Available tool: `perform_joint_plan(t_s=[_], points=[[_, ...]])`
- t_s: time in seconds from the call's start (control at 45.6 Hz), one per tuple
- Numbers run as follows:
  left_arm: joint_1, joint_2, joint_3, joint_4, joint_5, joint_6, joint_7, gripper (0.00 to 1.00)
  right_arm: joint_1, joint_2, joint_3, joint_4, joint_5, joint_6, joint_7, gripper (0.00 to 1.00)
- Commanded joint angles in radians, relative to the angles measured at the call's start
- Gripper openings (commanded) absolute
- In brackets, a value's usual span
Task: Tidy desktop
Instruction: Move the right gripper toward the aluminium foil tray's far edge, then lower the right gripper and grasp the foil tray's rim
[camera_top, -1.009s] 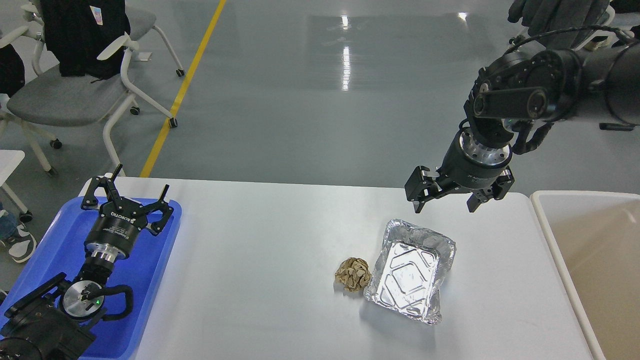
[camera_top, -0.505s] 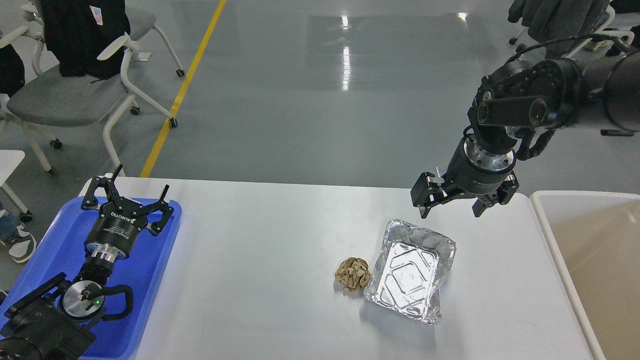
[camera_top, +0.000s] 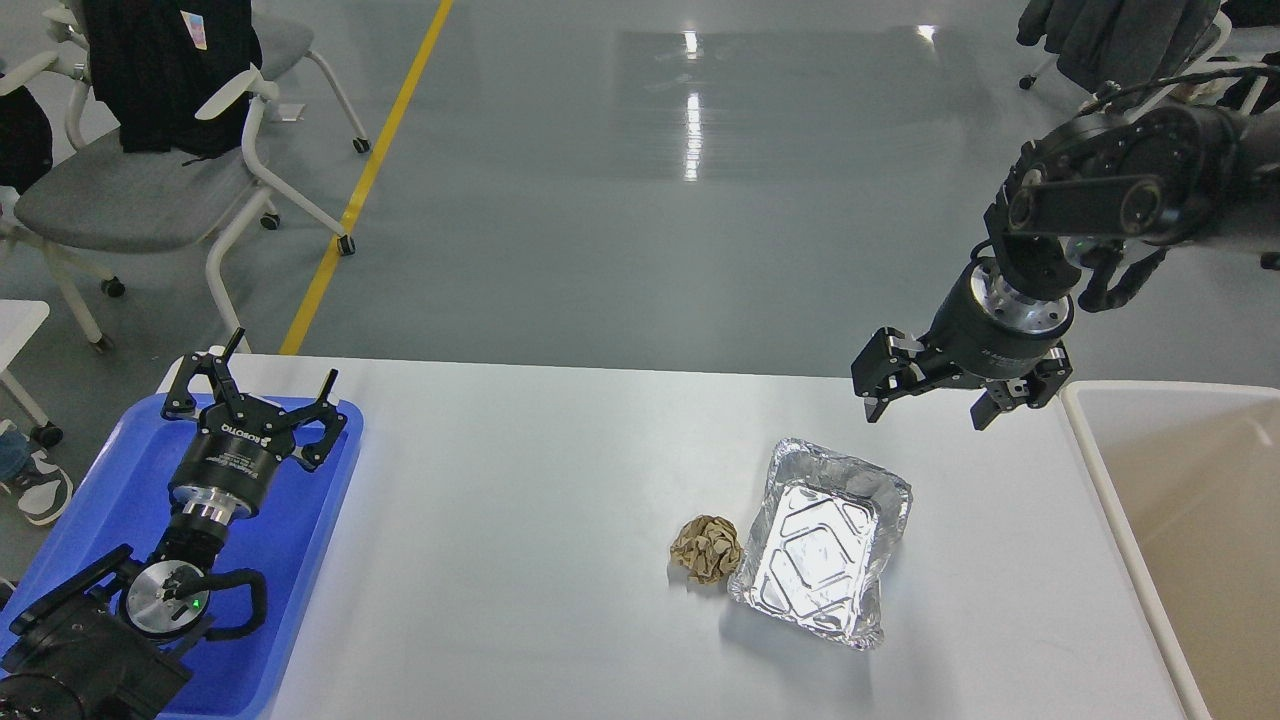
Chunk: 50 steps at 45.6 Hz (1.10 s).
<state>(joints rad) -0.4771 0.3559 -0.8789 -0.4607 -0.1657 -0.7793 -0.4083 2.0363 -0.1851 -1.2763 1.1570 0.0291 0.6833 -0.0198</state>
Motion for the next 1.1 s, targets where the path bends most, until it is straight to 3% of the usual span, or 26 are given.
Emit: perform_joint_plan(t_s=[0.0,0.57,1.075], points=[[0.000,0.000,0.000,-0.001,0.000,0.000,0.000,0.99,-0.014,-0.060,0.003,0.001,0.000,-0.010,0.000,1.00],[0.000,0.000,0.000,-0.001,0.000,0.000,0.000,0.99,-0.352,-0.097,0.141,0.001,-0.112,-0.381,0.001,1.00],[0.000,0.000,0.000,0.001,0.000,0.000,0.000,0.99,-0.617,-0.096,0.244,-0.059,-0.206,-0.551,0.006,0.99]])
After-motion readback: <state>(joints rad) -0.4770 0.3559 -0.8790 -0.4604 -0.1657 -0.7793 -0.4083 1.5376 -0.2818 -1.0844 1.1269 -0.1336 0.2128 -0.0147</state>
